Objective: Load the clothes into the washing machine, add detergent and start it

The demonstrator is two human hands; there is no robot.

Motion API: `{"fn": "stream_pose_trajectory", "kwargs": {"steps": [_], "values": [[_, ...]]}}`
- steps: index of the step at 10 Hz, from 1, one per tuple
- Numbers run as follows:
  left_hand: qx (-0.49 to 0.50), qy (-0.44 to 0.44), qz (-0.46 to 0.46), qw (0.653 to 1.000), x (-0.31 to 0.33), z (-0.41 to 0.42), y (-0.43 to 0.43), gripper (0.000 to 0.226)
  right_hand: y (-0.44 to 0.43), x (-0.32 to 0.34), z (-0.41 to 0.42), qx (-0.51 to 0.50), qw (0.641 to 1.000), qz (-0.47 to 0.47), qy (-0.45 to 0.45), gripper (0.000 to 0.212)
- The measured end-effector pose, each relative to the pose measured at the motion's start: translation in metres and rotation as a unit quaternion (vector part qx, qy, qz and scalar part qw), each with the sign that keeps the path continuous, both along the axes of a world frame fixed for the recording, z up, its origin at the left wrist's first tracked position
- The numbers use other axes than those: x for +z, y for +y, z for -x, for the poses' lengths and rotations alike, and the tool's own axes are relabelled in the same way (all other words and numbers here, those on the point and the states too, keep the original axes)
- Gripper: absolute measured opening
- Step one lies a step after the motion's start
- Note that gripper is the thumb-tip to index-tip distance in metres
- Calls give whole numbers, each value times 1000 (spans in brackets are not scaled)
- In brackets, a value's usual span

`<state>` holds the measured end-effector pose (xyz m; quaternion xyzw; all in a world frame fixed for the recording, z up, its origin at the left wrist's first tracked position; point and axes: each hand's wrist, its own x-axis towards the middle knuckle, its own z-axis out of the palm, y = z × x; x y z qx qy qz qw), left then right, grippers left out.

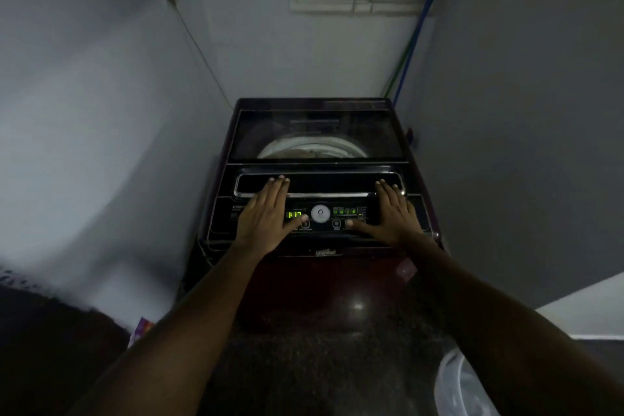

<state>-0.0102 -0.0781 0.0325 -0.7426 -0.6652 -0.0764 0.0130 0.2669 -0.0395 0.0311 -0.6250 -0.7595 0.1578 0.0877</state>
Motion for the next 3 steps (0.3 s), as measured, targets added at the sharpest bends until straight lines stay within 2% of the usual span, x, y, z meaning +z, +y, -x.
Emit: {"fn": "stream_pose_trajectory", "kwargs": {"steps": [1, 3], "values": [[4, -8, -47, 999, 22, -13, 2, 90, 5, 23, 7, -15, 998, -55, 19, 98], [-2, 24, -156, 988, 94, -35, 19, 71, 20, 95, 23, 18, 968, -245, 54, 56]]}}
